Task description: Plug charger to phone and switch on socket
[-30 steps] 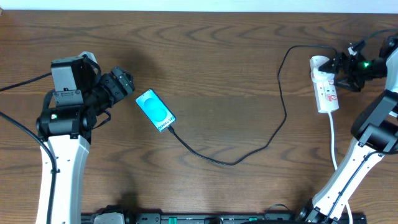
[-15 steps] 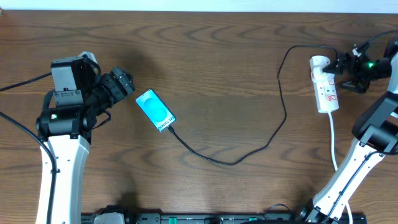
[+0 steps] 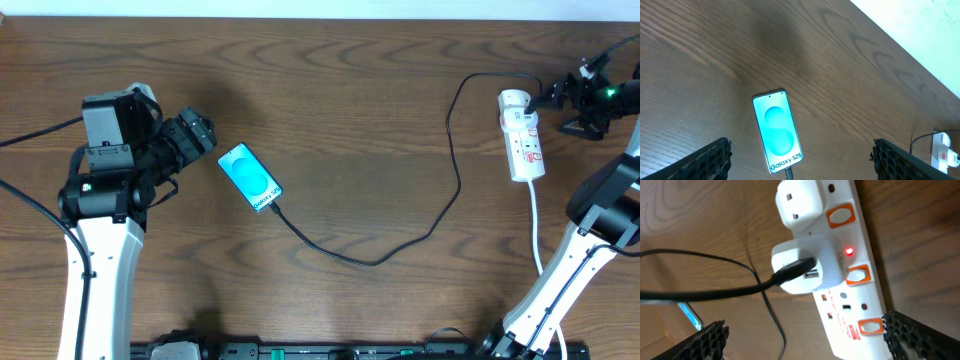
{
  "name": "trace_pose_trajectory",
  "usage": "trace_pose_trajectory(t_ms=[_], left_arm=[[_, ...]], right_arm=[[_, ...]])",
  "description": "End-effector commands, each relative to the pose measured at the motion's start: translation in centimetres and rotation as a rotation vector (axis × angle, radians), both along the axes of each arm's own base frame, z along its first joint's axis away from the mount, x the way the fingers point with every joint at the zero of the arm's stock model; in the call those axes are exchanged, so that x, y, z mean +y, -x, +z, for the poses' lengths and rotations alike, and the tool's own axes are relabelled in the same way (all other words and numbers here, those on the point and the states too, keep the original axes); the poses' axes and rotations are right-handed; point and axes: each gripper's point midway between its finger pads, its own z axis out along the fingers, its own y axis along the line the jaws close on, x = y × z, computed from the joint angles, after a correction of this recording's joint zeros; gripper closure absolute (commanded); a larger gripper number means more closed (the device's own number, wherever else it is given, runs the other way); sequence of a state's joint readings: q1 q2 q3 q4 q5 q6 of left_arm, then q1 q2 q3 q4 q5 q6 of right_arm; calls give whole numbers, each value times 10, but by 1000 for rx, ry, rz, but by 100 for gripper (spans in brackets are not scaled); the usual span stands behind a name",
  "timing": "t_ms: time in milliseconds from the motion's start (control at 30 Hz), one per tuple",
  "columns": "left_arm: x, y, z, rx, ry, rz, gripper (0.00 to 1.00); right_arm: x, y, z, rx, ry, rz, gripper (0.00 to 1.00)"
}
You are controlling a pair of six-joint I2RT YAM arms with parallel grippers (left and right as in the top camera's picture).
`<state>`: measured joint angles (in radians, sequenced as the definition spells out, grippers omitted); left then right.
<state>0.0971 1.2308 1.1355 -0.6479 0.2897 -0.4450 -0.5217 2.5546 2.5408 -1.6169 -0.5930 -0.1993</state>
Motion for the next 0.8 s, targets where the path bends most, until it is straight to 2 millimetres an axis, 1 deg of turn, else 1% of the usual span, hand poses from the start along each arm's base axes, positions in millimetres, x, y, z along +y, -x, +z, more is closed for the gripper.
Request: trace_pose_trajectory(t_ms=[0,233,333,400,500,600,767], left_arm=[[0,0,-2,8,10,1,9],[0,0,-2,8,10,1,9],[0,1,-2,10,11,1,9],[0,1,-2,11,11,1,9],[0,1,-2,11,10,1,9],[0,1,-2,11,10,1,9],[0,1,-2,10,9,0,9]], right_arm=[[-2,-1,10,-22,12,6,2],[-2,4,26,-27,33,17,3],[0,4,39,-48,45,13,4],[0,4,51,-71,58,12,5],[2,8,77,-106,104,1,4],[4,13,104,-140,172,-3,7],[20,25,160,-223,289,-5,8]])
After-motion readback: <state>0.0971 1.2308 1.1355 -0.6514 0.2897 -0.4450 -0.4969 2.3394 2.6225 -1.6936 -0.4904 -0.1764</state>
